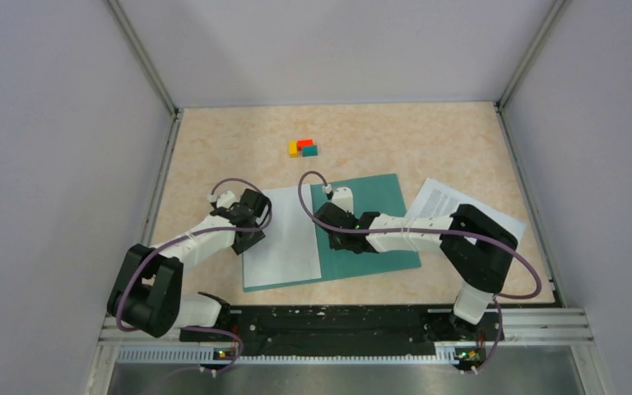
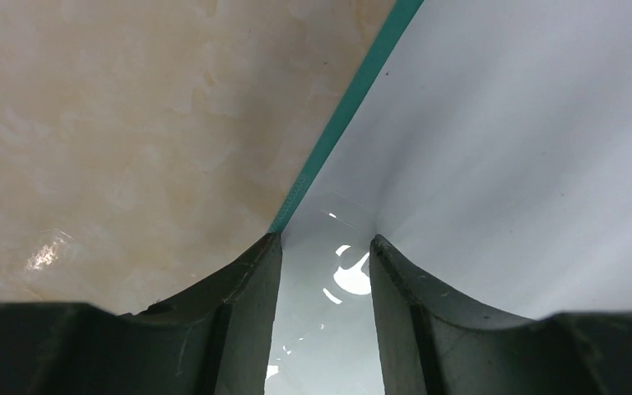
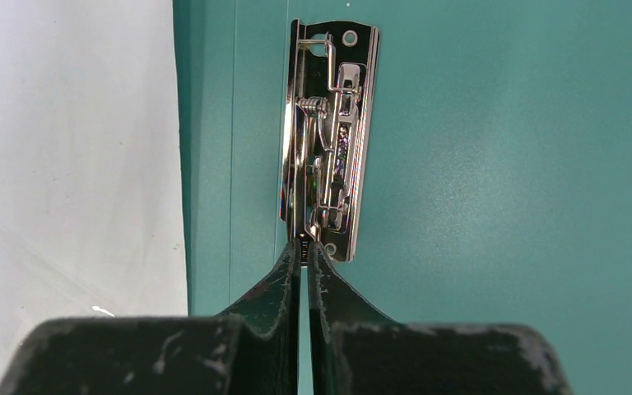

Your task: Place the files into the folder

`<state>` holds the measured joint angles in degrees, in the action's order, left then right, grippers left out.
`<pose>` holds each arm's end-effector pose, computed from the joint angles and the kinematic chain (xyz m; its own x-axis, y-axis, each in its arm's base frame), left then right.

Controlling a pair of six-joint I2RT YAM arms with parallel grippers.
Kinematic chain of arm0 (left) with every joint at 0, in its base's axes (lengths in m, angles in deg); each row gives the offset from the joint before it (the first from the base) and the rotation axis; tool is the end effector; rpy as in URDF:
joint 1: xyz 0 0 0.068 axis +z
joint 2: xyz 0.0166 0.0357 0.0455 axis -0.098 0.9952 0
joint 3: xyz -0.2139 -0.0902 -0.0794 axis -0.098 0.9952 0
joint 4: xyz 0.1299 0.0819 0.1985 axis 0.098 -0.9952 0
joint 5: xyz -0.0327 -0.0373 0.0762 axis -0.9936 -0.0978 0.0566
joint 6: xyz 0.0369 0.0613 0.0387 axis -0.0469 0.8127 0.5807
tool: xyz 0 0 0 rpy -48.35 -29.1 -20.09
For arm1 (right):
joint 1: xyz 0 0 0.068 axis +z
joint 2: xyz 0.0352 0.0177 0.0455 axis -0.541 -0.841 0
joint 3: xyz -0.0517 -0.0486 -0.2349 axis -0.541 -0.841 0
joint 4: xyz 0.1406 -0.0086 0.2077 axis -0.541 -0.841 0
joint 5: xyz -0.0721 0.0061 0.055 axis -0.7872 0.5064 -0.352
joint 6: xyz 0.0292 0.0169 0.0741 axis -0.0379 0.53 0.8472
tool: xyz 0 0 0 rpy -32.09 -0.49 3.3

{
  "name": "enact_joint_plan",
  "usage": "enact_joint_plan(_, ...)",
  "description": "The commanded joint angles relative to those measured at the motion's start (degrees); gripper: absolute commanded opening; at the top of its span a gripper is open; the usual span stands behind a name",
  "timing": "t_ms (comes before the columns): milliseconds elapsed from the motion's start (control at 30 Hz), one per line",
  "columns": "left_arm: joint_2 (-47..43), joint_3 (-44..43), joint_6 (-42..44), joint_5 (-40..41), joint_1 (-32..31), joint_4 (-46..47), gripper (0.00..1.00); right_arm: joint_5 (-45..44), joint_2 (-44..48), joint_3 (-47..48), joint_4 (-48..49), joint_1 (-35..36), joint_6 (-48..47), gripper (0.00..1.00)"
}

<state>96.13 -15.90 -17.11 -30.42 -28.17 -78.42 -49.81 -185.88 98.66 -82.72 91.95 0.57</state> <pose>0.2204 -0.0605 0.1092 -0.6655 -0.5605 -0.4929 -0.6183 0.7839 -0.0566 0.2020 0.2813 0.1139 -0.7737 -0.1302 -0.6201 -0.2163 0.9741 0.0653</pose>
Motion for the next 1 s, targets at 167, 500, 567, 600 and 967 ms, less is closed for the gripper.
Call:
enact_joint_plan(167, 1.75, 2.34, 0.51, -0.09, 0.62, -0.95, 0.50, -0.76, 3.20, -2.10, -10.62, -2.73, -2.40, 0.00)
enact_joint_plan(500, 0.59, -0.91, 9.76, -4.78, 0.36, 1.99, 0.50, 3.50, 5.65, 5.50, -9.64, -4.81, -4.88, 0.16)
enact_joint_plan(567, 0.57, -2.60, 12.35, -6.00, 0.37, 2.24, 0.51, 4.77, 7.67, 6.39, -8.44, -6.37, -6.00, 0.25)
enact_joint_plan(600, 0.43, -3.26, 13.44, -6.52, 0.31, 2.35, 0.51, 5.52, 8.93, 6.55, -7.85, -7.30, -6.49, 0.29)
enact_joint_plan(967, -2.31, -11.25, 19.00, -11.30, 0.14, 0.78, 0.62, 16.09, 21.79, -4.29, -3.93, -11.50, -7.20, 0.22)
